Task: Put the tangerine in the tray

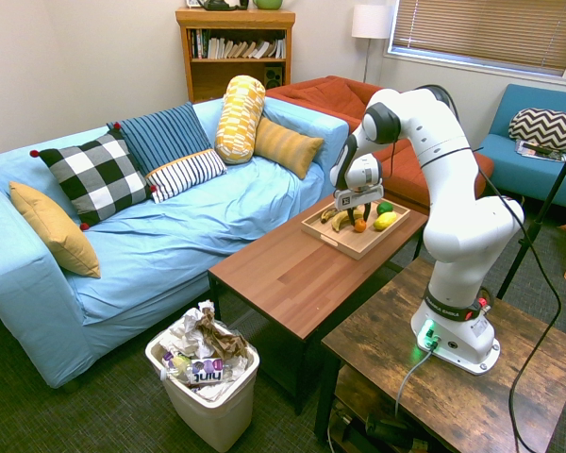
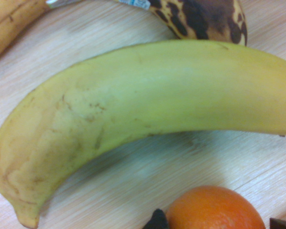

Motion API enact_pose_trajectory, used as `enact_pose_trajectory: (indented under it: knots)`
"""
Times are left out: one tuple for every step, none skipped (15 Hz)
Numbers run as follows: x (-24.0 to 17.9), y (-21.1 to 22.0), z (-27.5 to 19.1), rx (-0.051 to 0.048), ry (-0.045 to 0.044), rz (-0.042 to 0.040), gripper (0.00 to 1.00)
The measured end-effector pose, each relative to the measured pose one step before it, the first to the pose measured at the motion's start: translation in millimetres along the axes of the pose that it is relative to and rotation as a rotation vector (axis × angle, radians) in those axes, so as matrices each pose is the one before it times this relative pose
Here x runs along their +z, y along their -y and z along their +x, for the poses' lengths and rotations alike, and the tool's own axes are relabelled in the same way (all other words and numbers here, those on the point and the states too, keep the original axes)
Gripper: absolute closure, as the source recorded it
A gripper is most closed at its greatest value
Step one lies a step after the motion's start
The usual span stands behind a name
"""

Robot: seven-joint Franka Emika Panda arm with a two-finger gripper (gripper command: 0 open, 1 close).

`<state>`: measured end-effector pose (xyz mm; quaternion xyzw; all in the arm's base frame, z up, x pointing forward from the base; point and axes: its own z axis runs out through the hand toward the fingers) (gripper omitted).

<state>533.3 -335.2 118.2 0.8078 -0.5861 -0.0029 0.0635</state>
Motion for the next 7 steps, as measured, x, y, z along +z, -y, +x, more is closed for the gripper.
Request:
enact_pose_trajectory:
  knots:
    - [-0.56, -1.06, 1.24, -0.00287, 0.00032, 0.00158, 0.0]
    - [-2.24, -1.17, 1.88, -0.0034, -0.00249, 0.00167, 0.0]
    - [-4.92, -0.81, 2.48, -0.00242, -0.00362, 0.00357, 0.0]
    - [-5.98, -0.37, 2.17, -0.00157, -0.0043, 0.00556, 0.0]
    - [-9.9, 0.2, 2.4, -0.00228, -0.00548, 0.00998, 0.0]
    - [-12.65, 0.4, 2.03, -0.00505, -0.00529, 0.01278, 0.0]
    - [-13.18, -0.83, 0.79, -0.00469, -0.00279, 0.01248, 0.0]
